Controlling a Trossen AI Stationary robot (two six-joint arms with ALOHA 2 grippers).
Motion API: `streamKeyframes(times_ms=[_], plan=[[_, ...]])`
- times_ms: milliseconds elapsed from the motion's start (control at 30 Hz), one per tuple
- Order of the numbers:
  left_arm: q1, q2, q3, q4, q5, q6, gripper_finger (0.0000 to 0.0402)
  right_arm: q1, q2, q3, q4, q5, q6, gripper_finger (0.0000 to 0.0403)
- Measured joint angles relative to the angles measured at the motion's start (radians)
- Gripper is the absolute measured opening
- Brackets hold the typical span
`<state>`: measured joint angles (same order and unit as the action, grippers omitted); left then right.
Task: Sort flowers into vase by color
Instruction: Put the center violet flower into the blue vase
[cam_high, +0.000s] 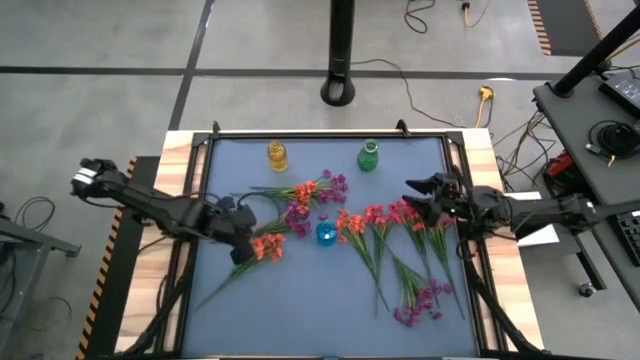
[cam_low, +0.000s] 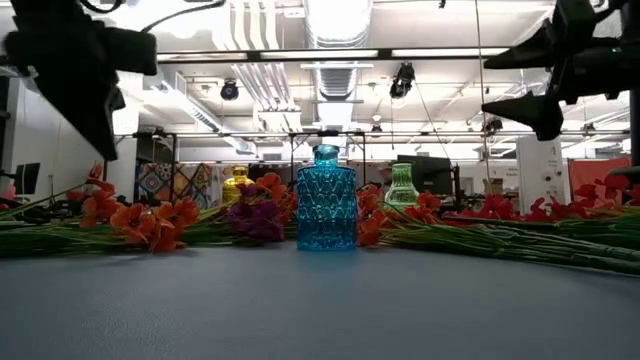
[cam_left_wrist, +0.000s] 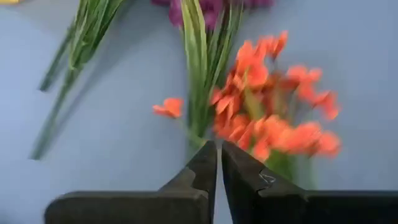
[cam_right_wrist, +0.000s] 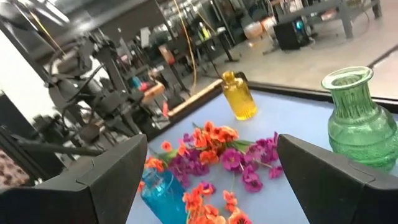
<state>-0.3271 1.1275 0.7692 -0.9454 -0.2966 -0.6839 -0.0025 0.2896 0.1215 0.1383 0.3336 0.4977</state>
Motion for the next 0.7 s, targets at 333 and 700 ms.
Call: streamKeyframes(times_ms=[333,700], plan=[[0.007,0.049,-0.125,0.014,-0.006,0.062,0.0151,0.0,0.276,0.147,-0.023,-0.078,-0.078,0.0352],[0.031,0.043,-0.248,0.187,0.044,0.046,0.0166,0.0,0.378,0.296,-0.142,-0.08,-0.168,0.0352]])
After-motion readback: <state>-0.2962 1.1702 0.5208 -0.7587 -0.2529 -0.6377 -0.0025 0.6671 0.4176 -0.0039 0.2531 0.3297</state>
